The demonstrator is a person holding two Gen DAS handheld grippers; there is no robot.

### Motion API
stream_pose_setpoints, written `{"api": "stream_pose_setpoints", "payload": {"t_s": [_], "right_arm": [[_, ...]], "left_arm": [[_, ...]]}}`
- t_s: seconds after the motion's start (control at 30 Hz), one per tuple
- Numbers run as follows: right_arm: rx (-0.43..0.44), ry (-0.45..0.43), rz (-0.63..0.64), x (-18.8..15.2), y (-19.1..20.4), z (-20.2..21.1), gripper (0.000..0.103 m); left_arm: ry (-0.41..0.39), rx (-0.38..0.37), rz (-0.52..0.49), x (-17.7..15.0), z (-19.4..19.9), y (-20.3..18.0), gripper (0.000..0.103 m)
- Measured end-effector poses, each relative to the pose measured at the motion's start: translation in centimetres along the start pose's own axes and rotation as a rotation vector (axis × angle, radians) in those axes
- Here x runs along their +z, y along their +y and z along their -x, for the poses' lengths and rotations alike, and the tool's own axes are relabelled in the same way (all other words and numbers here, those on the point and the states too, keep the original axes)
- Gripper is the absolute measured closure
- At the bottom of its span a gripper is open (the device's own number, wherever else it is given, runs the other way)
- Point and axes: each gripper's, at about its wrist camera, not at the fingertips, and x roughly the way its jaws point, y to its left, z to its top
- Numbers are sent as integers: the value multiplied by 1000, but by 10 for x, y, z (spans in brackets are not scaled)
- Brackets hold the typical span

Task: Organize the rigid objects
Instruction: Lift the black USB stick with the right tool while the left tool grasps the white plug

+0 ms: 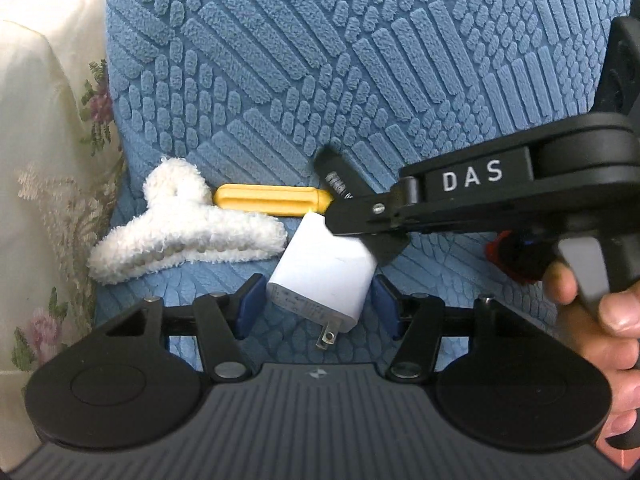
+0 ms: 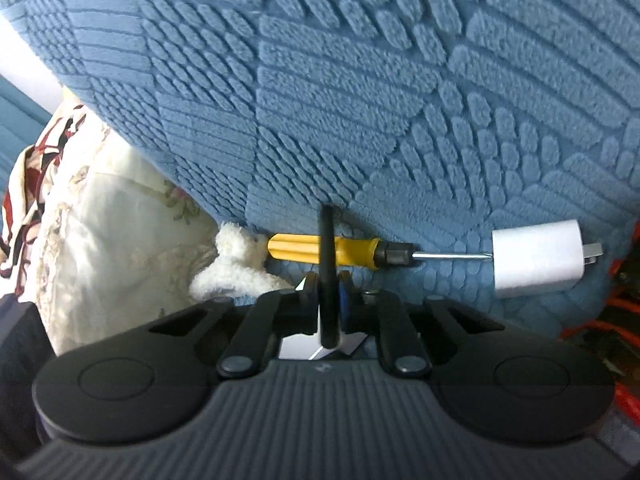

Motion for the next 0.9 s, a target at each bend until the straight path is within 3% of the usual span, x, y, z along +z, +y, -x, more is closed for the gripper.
{"api": "stream_pose_setpoints", "payload": {"t_s": [0.43,0.9], "right_arm": [[-60,-37,129,-15,12,51,91],[-164,-76,233,-79,45,75,91]], "left_arm": [[-8,38,71,-45,55,-27,40],[5,77,191,-94,107,-27,41]]}}
